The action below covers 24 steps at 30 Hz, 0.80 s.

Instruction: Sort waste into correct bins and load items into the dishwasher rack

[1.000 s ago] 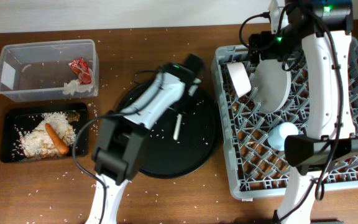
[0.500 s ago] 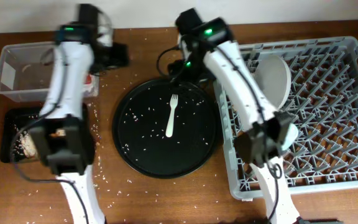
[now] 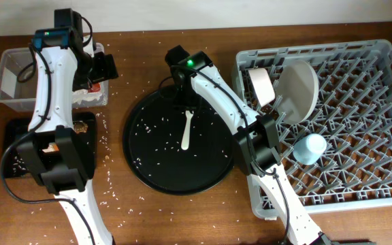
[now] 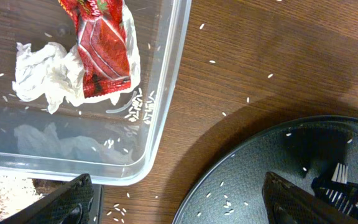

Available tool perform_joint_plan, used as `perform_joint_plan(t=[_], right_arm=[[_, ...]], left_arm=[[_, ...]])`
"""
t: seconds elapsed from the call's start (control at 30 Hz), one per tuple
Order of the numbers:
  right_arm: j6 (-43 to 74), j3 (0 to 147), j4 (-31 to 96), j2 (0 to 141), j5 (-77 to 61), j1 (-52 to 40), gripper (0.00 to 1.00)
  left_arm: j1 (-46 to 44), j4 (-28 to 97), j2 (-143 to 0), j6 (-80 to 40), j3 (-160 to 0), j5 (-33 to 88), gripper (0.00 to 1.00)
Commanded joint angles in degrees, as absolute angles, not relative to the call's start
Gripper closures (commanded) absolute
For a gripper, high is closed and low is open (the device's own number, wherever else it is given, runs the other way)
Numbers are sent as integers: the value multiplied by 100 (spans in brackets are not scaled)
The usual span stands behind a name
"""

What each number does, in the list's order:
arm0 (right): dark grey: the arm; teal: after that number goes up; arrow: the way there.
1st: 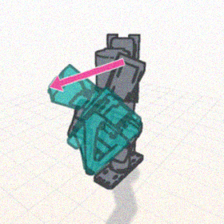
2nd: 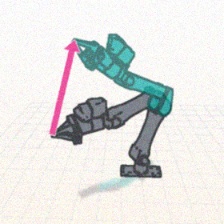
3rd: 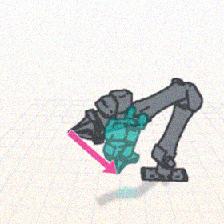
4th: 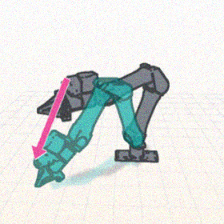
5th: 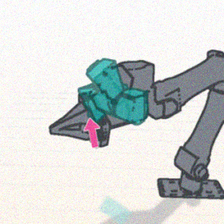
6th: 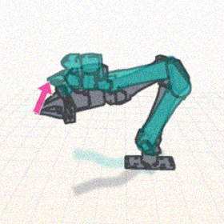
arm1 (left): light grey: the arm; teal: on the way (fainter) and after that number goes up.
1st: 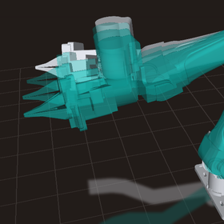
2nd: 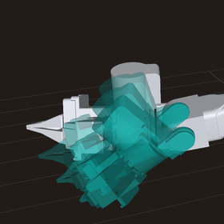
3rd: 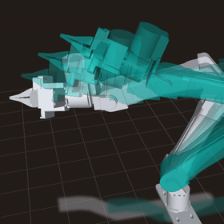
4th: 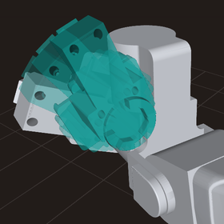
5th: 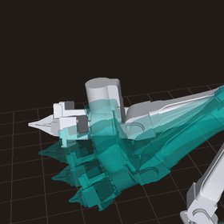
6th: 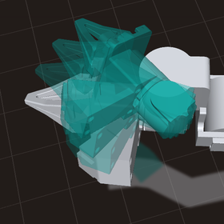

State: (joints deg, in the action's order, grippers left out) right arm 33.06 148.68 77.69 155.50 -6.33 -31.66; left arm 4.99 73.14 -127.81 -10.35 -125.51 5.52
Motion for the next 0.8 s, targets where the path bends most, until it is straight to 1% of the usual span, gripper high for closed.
perform_joint_plan(t=[0.0, 0.1, 0.13, 0.23, 0.33, 0.43, 0.6, 0.7, 0.73, 0.77], right_arm=[[3505, 14787, 7693, 15791, -711, -3188, 57], [3505, 14779, 7695, 15791, -733, -3186, 75], [3505, 14779, 7710, 15791, -755, -3186, 79], [3503, 14779, 7714, 15791, -862, -3186, 89], [3474, 14787, 7776, 15786, -993, -3175, 93], [3295, 14958, 7988, 15718, -993, -3072, 93], [2609, 15718, 8768, 15345, -991, -2779, 78], [2126, 16840, 9623, 15150, -799, -2536, 74], [1728, 17211, 9734, 15052, -845, -2390, 72], [1678, 17294, 9734, 14883, -836, -2272, 71]], left_arm=[[499, 7334, -12641, -1063, -12615, 447, 14], [499, 7371, -12641, -1063, -12615, 447, 14], [499, 7378, -12641, -1063, -12615, 447, 14], [499, 7380, -12641, -1063, -12615, 447, 14], [499, 7378, -12641, -1063, -12615, 445, 14], [499, 7378, -12641, -1063, -12615, 443, 14], [499, 7334, -12641, -1063, -12615, 443, 13], [499, 7332, -12641, -1061, -12615, 443, 13], [499, 7334, -12641, -1063, -12615, 443, 13], [506, 7334, -12641, -1063, -12615, 440, 13]])
